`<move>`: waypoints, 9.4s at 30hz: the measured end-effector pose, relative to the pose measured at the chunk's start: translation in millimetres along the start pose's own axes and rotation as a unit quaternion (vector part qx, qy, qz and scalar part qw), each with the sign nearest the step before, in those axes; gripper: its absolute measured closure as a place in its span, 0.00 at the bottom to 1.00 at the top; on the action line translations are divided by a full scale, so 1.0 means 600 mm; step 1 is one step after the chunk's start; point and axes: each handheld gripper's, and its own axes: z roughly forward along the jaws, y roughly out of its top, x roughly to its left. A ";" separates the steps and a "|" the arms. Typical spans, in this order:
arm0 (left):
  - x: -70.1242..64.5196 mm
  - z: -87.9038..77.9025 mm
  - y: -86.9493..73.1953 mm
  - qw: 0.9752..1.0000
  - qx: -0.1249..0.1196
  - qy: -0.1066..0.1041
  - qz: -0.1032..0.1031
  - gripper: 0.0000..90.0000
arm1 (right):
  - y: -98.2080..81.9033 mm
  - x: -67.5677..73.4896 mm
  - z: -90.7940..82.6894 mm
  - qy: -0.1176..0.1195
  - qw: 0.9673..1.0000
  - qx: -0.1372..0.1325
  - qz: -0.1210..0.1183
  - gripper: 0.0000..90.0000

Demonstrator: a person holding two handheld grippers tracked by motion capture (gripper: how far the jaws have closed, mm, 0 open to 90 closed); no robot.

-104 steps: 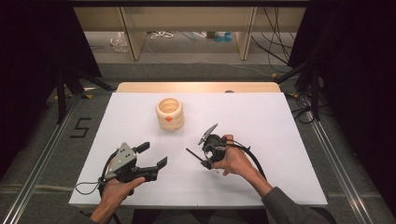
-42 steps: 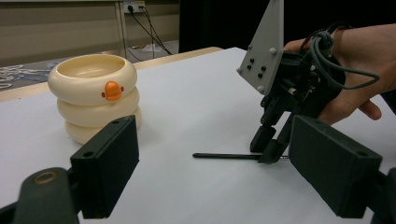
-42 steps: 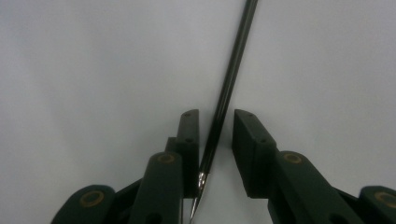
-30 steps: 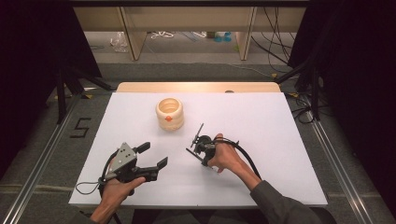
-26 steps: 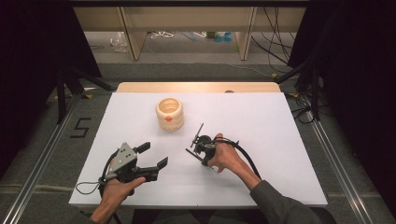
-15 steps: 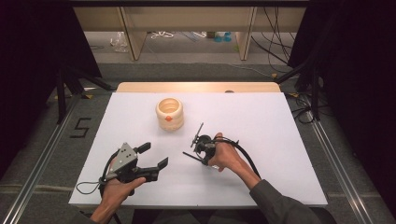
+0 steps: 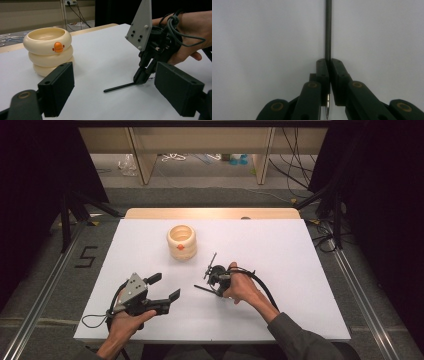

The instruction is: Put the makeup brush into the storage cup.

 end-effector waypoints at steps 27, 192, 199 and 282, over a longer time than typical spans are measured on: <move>-0.007 0.010 -0.008 0.998 0.047 -0.034 0.003 0.18 | -0.009 0.050 -0.076 -0.002 0.994 -0.042 -0.099 0.95; -0.053 0.069 -0.018 0.948 0.233 -0.192 0.102 0.94 | -0.055 0.096 -0.150 -0.043 0.972 -0.216 -0.084 0.29; -0.037 0.065 -0.010 0.968 0.190 -0.156 0.060 0.94 | -0.080 0.079 -0.160 -0.056 0.964 -0.257 -0.033 0.27; -0.027 0.032 0.024 0.995 -0.040 -0.079 -0.036 0.94 | -0.054 0.047 -0.108 0.151 0.820 -0.526 0.168 0.31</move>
